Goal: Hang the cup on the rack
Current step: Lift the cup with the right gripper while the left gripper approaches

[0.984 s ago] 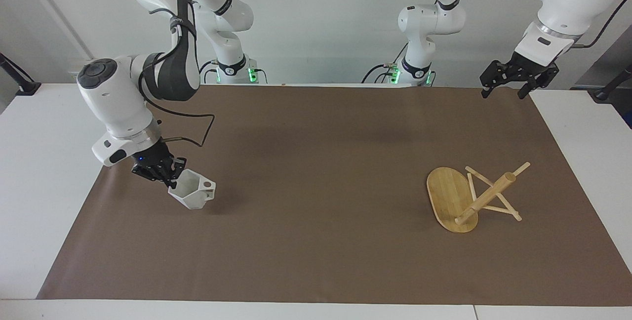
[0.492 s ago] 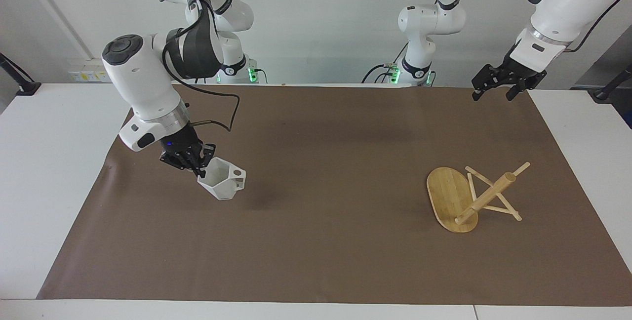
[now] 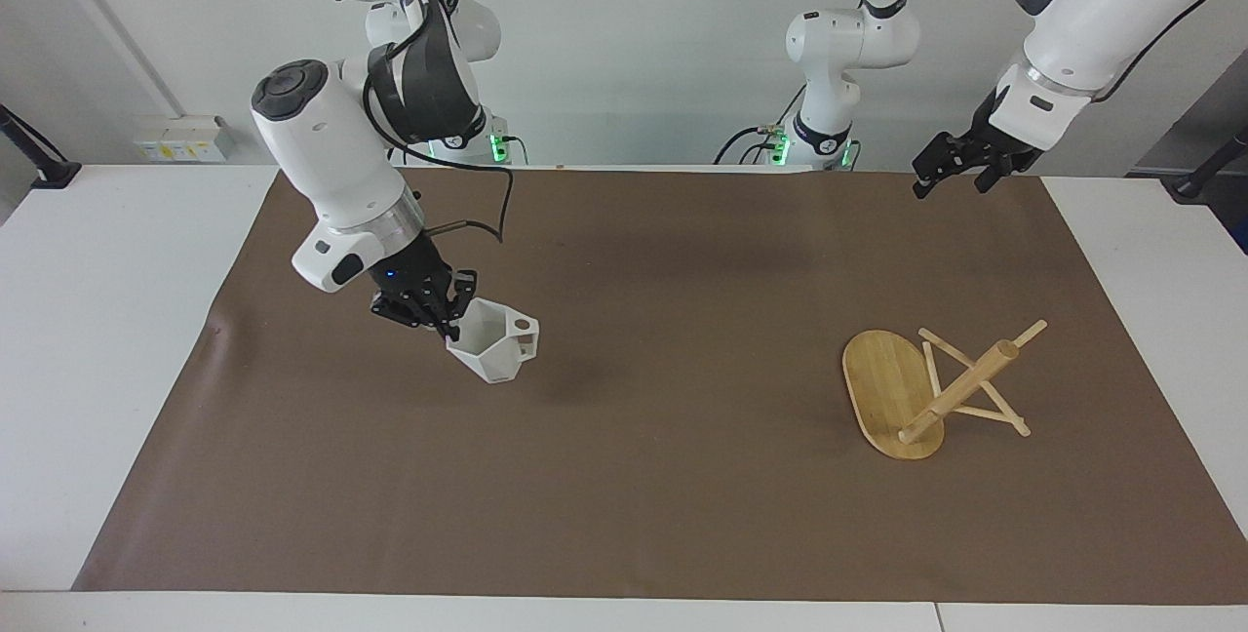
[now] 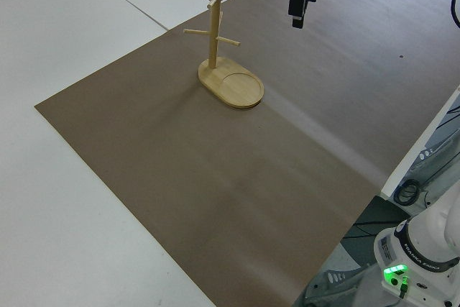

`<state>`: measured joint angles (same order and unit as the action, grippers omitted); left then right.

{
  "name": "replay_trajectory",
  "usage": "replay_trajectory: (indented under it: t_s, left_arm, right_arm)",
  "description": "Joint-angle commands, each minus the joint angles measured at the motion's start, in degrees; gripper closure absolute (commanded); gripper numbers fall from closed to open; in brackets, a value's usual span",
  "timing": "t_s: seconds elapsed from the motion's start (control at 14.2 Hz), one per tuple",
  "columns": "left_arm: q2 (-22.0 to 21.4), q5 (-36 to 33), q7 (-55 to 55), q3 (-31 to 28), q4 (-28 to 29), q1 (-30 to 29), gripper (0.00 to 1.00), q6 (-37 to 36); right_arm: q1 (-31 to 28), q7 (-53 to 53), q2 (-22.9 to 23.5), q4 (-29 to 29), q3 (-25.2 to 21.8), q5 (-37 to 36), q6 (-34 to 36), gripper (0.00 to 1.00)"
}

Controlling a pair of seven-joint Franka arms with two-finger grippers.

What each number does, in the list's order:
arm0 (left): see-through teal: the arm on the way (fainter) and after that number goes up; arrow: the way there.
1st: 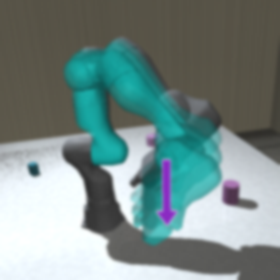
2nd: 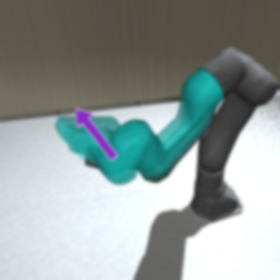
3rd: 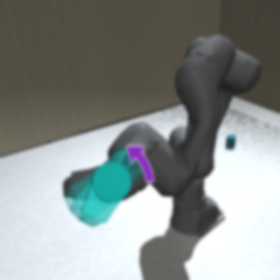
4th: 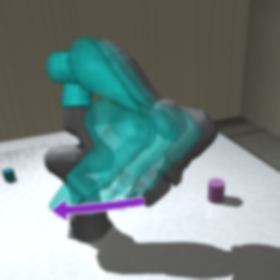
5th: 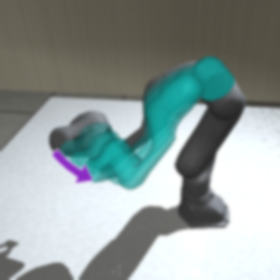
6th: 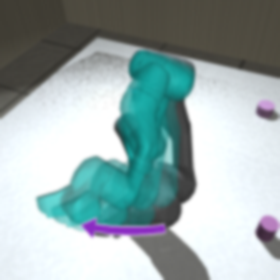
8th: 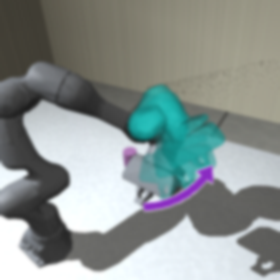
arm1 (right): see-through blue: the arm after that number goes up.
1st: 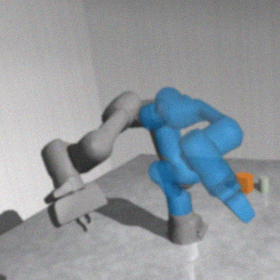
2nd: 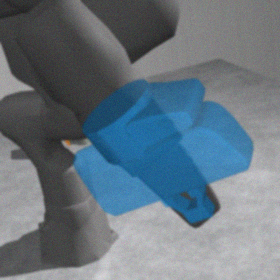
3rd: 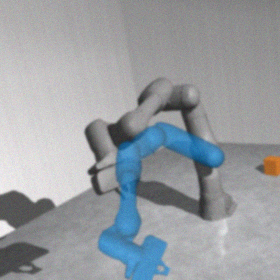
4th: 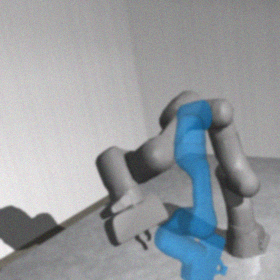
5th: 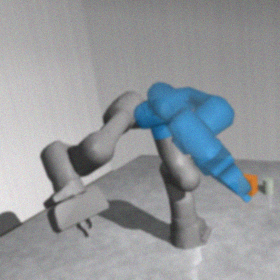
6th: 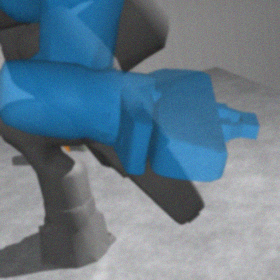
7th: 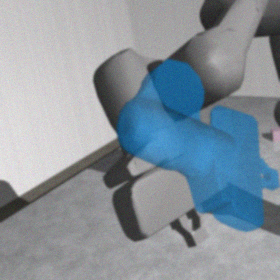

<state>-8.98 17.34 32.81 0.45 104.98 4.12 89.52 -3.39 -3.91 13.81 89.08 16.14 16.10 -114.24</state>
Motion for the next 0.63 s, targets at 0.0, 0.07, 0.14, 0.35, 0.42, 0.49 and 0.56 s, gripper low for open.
replay_trajectory:
  t_s: [0.0, 0.07, 0.14, 0.35, 0.42, 0.49, 0.56]
  left_arm:
    - [-4.6, 4.8, 11.7, -0.4, 6.9, 0.6, 0.0, 2.9]
    - [-5.2, 7.9, 15.1, -0.5, 8.3, 0.5, 0.0, 4.6]
    - [-5.6, 10.4, 18.2, -0.5, 9.0, 0.0, 0.0, 5.6]
    - [-5.8, 16.7, 35.3, -0.1, 11.6, 1.8, 0.0, 12.8]
    - [-5.8, 18.6, 37.9, -0.1, 13.0, 3.3, 0.0, 15.0]
    - [-5.7, 21.4, 39.9, -0.1, 13.8, 3.5, 0.0, 16.4]
    - [-5.1, 24.6, 42.2, -0.1, 14.2, 3.5, 0.0, 16.7]
  right_arm:
    - [-0.8, -5.4, -1.9, 0.2, 3.6, 3.4, -0.9, 1.0]
    - [-0.8, -7.2, -2.6, 0.2, 4.5, 3.9, -2.6, 1.0]
    - [-0.7, -9.1, -2.8, 0.2, 5.8, 3.9, -4.2, 1.0]
    - [-0.7, -14.6, -2.7, 0.4, 9.2, 4.0, -9.3, 1.0]
    - [-0.7, -17.0, -2.7, 0.6, 10.0, 4.1, -9.6, 1.0]
    - [-0.7, -19.1, -2.7, 0.7, 10.7, 4.2, -9.6, 1.0]
    - [-0.7, -20.8, -2.7, 0.7, 11.5, 4.5, -9.6, 1.0]
